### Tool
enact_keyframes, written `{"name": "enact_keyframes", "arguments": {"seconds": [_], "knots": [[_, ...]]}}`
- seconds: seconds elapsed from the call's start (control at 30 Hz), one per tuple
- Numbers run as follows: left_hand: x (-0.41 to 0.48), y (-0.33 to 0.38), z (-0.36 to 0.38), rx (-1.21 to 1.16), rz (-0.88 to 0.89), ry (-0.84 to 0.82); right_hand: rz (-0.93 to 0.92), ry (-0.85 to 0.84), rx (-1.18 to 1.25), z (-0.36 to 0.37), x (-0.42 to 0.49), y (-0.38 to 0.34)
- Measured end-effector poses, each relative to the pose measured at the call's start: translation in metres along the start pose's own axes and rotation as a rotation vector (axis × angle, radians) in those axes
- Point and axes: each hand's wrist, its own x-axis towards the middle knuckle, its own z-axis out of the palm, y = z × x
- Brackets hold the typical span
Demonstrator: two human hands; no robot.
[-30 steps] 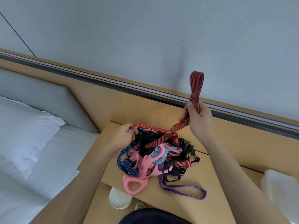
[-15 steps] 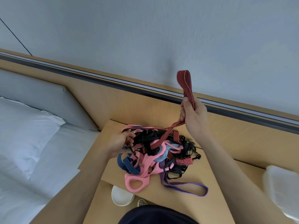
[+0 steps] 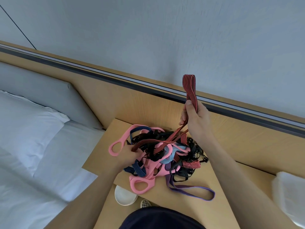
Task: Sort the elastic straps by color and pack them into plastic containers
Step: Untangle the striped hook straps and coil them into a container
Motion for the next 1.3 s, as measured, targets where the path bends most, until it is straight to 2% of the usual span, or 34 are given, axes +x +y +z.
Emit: {"name": "enact_keyframes", "arguments": {"seconds": [0.1,0.17,0.3,0.6,0.73,0.97,1.13,1.3], "knots": [[-0.002,-0.001,0.011,0.151,0.098,0.017,0.007,-0.003,-0.002,0.000,0.000,0.000],[-0.006,0.002,0.021,0.149,0.118,0.050,0.013,-0.005,0.006,0.000,0.000,-0.001],[-0.007,0.013,0.041,0.052,0.060,0.075,0.019,-0.008,0.045,-0.003,-0.002,-0.010],[-0.003,0.032,0.045,0.135,0.031,0.048,-0.088,0.017,0.148,-0.011,-0.001,-0.057],[-0.007,0.041,0.041,0.117,0.169,0.110,-0.119,0.017,0.186,-0.016,0.004,-0.073],[-0.004,0.075,0.052,0.094,0.440,-0.043,-0.170,0.000,0.262,-0.012,0.008,-0.090],[0.009,0.077,0.059,0.078,0.413,0.043,-0.136,0.001,0.427,-0.015,0.005,-0.088],[0.020,0.079,0.059,0.196,0.495,0.041,-0.084,0.004,0.466,-0.020,0.003,-0.075]]}}
